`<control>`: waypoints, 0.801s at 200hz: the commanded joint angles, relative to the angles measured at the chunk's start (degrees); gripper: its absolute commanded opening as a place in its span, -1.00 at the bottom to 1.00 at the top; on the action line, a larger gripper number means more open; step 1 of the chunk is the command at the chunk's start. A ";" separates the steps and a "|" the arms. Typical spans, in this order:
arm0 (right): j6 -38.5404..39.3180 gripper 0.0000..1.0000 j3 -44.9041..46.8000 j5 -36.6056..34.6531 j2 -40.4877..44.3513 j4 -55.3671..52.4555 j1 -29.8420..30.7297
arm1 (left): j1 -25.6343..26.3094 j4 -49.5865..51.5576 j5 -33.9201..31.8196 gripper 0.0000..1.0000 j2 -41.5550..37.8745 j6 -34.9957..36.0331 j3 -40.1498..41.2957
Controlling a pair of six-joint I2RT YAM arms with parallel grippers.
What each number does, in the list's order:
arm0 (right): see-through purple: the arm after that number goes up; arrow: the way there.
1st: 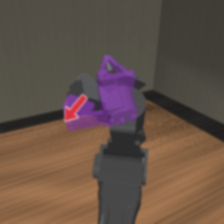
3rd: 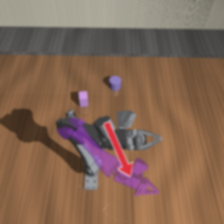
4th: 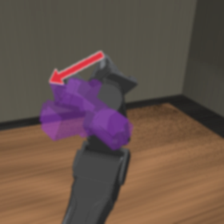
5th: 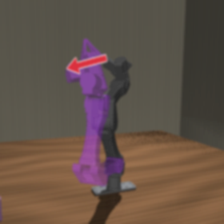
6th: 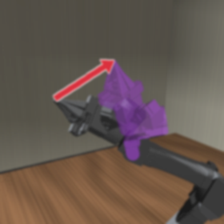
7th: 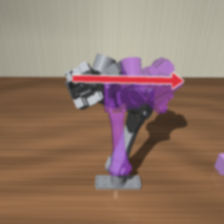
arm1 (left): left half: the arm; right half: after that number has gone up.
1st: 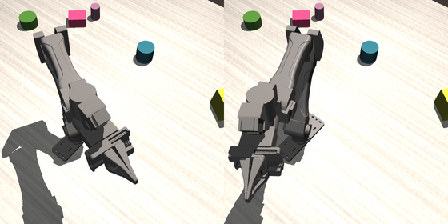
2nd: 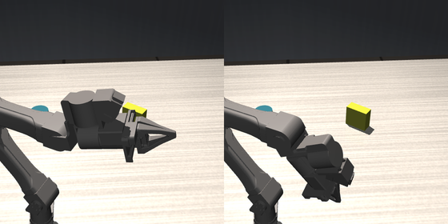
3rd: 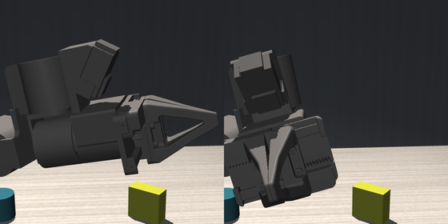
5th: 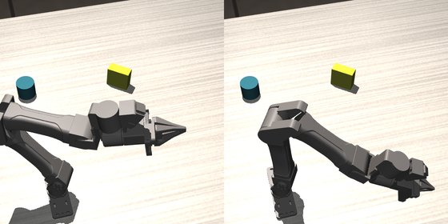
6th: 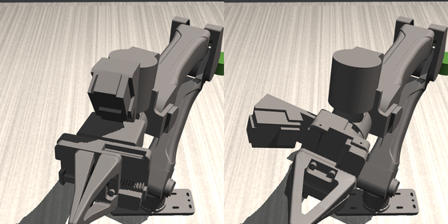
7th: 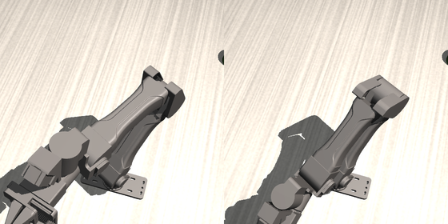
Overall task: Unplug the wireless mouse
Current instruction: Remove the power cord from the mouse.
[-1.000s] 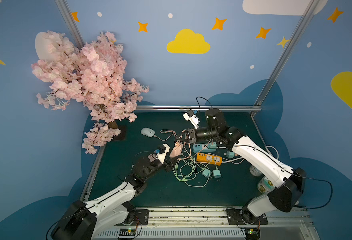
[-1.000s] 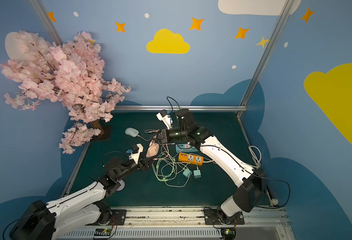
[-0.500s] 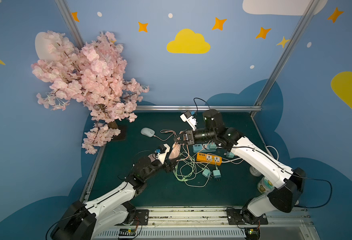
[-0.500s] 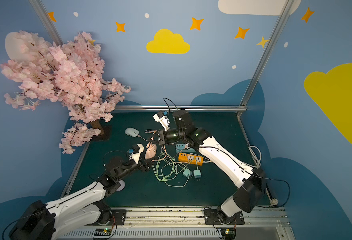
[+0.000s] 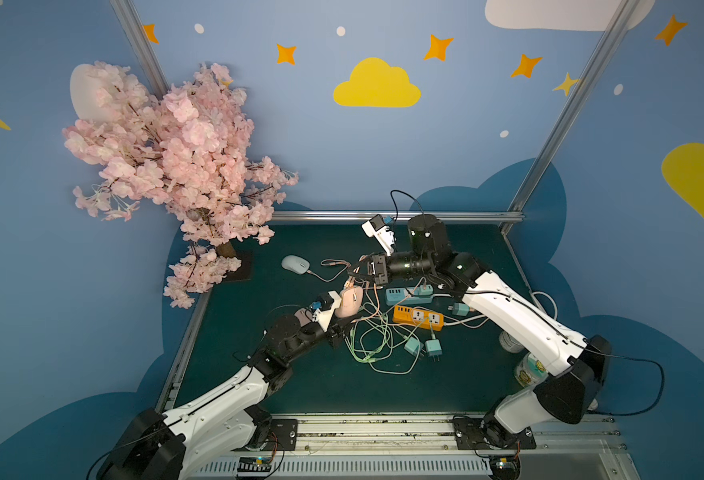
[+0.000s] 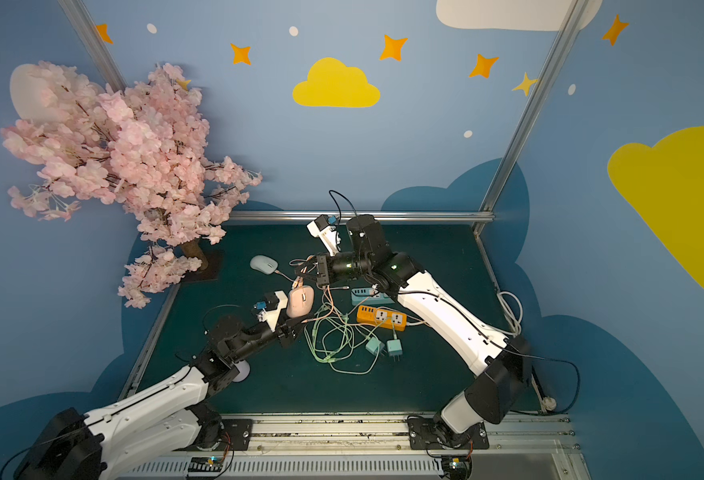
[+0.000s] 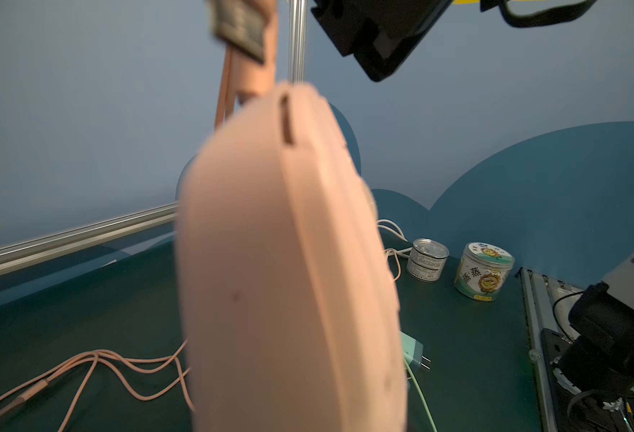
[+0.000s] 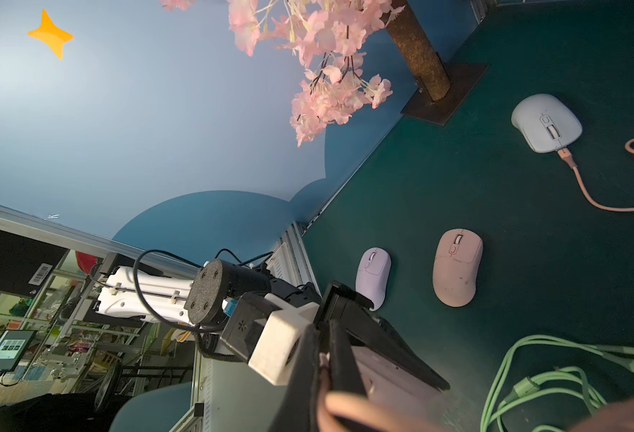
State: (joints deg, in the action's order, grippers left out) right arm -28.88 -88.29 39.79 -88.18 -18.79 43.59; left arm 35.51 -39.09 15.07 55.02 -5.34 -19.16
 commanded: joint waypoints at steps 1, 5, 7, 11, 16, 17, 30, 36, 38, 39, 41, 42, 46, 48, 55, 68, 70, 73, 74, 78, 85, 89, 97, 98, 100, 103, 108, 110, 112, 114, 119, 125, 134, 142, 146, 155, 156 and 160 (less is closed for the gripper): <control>0.90 -1.00 -1.85 0.90 -1.09 -1.50 0.41 | -0.45 -2.93 1.61 -0.09 -1.11 -0.38 -0.36; 0.77 -1.00 -1.83 1.08 -1.23 -1.39 0.42 | -0.47 -3.19 1.78 -0.08 -1.22 -0.45 -0.31; 0.72 -1.00 -1.85 1.19 -1.28 -1.35 0.37 | -0.49 -3.25 1.86 -0.08 -1.32 -0.41 -0.23; 0.60 -1.00 -1.78 1.29 -1.42 -1.22 0.41 | -0.36 -3.50 2.04 -0.07 -1.44 -0.45 -0.15; 0.42 -1.00 -1.63 1.40 -1.54 -0.97 0.39 | -0.38 -3.77 2.30 -0.07 -1.62 -0.43 -0.13; 0.41 -1.00 -1.63 1.37 -1.55 -0.98 0.42 | -0.37 -3.83 2.31 -0.07 -1.65 -0.44 -0.11; 0.28 -1.00 -1.46 1.35 -1.77 -0.68 0.52 | -0.29 -4.38 2.83 -0.06 -2.05 -0.44 0.08; 0.19 -1.00 -1.45 1.39 -1.86 -0.51 0.56 | -0.36 -4.71 3.22 -0.05 -2.11 -0.43 0.08; 0.15 -1.00 -1.45 1.42 -1.89 -0.49 0.54 | -0.40 -4.80 3.30 -0.05 -2.20 -0.41 0.06; 0.15 -1.00 -1.45 1.38 -1.90 -0.48 0.58 | -0.37 -4.82 3.30 -0.05 -2.20 -0.43 0.03; 0.15 -1.00 -1.45 1.40 -1.90 -0.51 0.61 | -0.33 -4.89 3.50 -0.05 -2.20 -0.45 0.03; 0.14 -1.00 -1.45 1.37 -1.95 -0.53 0.61 | -0.30 -4.92 3.57 -0.05 -2.20 -0.41 0.01; 0.14 -1.00 -1.57 1.47 -2.04 -0.51 0.57 | -0.33 -5.02 3.78 -0.05 -2.21 -0.53 -0.04; 0.14 -1.00 -1.61 1.46 -2.07 -0.50 0.58 | -0.40 -5.03 3.92 -0.06 -2.18 -0.50 -0.08; 0.14 -1.00 -1.72 1.48 -2.22 -0.50 0.55 | -0.35 -4.95 4.24 -0.10 -1.91 -0.30 -0.22; 0.14 -1.00 -2.02 1.55 -2.34 -0.62 0.60 | -0.35 -4.52 4.33 -0.24 -1.39 0.03 -0.31; 0.14 -1.00 -2.09 1.59 -2.35 -0.63 0.59 | -0.35 -4.51 4.28 -0.26 -1.30 0.00 -0.28; 0.14 -1.00 -2.13 1.58 -2.39 -0.59 0.56 | -0.38 -4.44 4.25 -0.27 -1.21 0.11 -0.22; 0.23 -1.00 -2.14 1.59 -2.37 -0.57 0.59 | -0.41 -4.47 4.26 -0.27 -1.22 0.09 -0.20; 0.22 -1.00 -2.28 1.55 -2.37 -0.57 0.61 | -0.34 -4.54 4.23 -0.27 -1.19 0.02 -0.15; 0.23 -1.00 -2.55 1.54 -2.36 -0.72 0.61 | -0.35 -4.75 4.12 -0.26 -0.93 -0.06 0.06; 0.23 -1.00 -2.64 1.59 -2.42 -0.78 0.61 | -0.27 -4.84 3.99 -0.25 -0.93 -0.10 0.08; 0.15 -1.00 -3.04 1.64 -2.48 -0.87 0.60 | -0.26 -4.85 3.84 -0.23 -0.93 -0.10 0.18; 0.14 -1.00 -3.08 1.67 -2.50 -0.89 0.61 | -0.31 -4.85 3.79 -0.23 -0.95 -0.10 0.18; 0.14 -1.00 -3.26 1.75 -2.52 -0.92 0.59 | -0.27 -4.85 3.75 -0.22 -0.90 -0.10 0.17; 0.14 -1.00 -3.40 1.81 -2.59 -0.93 0.66 | -0.24 -4.85 3.64 -0.21 -0.93 -0.09 0.25; -0.01 -1.00 -3.62 1.89 -2.61 -0.90 0.69 | -0.34 -4.85 3.55 -0.19 -0.85 0.02 0.31; -0.03 -1.00 -3.75 1.96 -2.61 -0.90 0.70 | -0.28 -4.85 3.56 -0.18 -0.79 0.06 0.30; -0.10 -1.00 -3.80 2.02 -2.68 -0.86 0.77 | -0.25 -4.85 3.56 -0.17 -0.84 0.00 0.23; -0.18 -1.00 -3.90 2.11 -2.69 -0.78 0.74 | -0.21 -4.85 3.47 -0.15 -0.81 -0.06 0.27; -0.41 -1.00 -4.19 2.27 -2.77 -0.63 0.79 | -0.35 -4.85 3.51 -0.10 -0.75 -0.04 0.18; -0.71 -1.00 -4.51 2.43 -2.87 -0.42 0.97 | -0.26 -4.85 3.48 0.01 -0.53 -0.08 0.14; -1.06 -1.00 -5.01 2.59 -3.16 -0.11 1.27 | -0.27 -4.85 3.47 0.22 -0.40 -0.19 0.09; -1.23 -1.00 -5.50 2.68 -3.50 -0.02 1.66 | -0.27 -4.98 3.45 0.28 -0.23 -0.24 -0.03; -1.34 -1.00 -5.76 2.86 -3.70 0.02 1.87 | -0.26 -5.07 3.48 0.29 -0.27 -0.21 -0.02; -1.50 -1.00 -6.46 3.09 -4.25 0.04 2.38 | -0.28 -5.18 3.42 0.28 -0.18 -0.19 -0.02; -1.51 -1.00 -6.50 3.14 -4.31 0.01 2.38 | -0.27 -5.19 3.45 0.28 -0.18 -0.19 -0.01; -1.65 -1.00 -6.82 3.23 -4.51 0.01 2.52 | -0.44 -5.21 3.42 0.28 -0.18 -0.08 -0.02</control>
State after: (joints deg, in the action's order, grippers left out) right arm -29.74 -91.96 41.25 -91.39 -20.73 44.77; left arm 35.27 -43.07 18.09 54.65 -5.74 -19.05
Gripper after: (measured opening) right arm 0.064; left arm 0.641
